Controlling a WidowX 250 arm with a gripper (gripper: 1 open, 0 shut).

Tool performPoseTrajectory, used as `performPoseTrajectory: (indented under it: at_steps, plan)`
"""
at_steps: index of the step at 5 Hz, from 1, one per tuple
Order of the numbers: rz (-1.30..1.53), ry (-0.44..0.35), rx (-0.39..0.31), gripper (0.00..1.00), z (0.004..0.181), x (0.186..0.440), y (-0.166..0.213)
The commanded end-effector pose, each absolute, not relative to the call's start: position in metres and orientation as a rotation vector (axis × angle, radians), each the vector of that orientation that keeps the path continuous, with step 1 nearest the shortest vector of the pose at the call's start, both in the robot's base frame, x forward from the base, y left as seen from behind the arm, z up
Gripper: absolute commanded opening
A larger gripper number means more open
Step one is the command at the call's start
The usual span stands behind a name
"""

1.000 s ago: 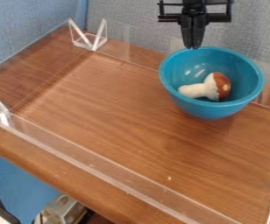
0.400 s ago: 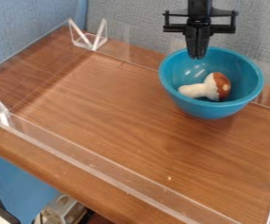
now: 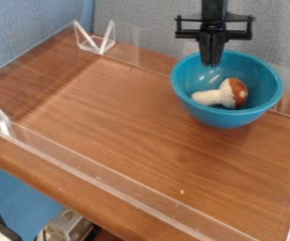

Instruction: Put the mushroom in the blue bowl

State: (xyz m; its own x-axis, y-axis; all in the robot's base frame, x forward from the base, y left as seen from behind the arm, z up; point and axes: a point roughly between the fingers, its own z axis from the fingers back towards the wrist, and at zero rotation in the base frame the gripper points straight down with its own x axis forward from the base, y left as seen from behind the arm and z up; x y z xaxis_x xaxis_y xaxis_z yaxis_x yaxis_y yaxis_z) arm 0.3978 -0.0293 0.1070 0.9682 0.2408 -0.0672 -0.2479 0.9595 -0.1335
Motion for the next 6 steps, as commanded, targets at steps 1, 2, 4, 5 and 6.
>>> performPoseTrajectory:
  at_steps: [1, 2, 4, 5, 6]
  plan:
    - [0.248, 0.013, -0.145, 0.00, 0.119, 0.400, -0.030]
    - [0.255, 0.018, -0.145, 0.00, 0.116, 0.399, -0.029]
    - [0.268, 0.029, -0.145, 0.00, 0.112, 0.398, -0.027]
    - [0.274, 0.035, -0.144, 0.00, 0.109, 0.398, -0.027]
    - [0.281, 0.041, -0.143, 0.00, 0.106, 0.398, -0.027]
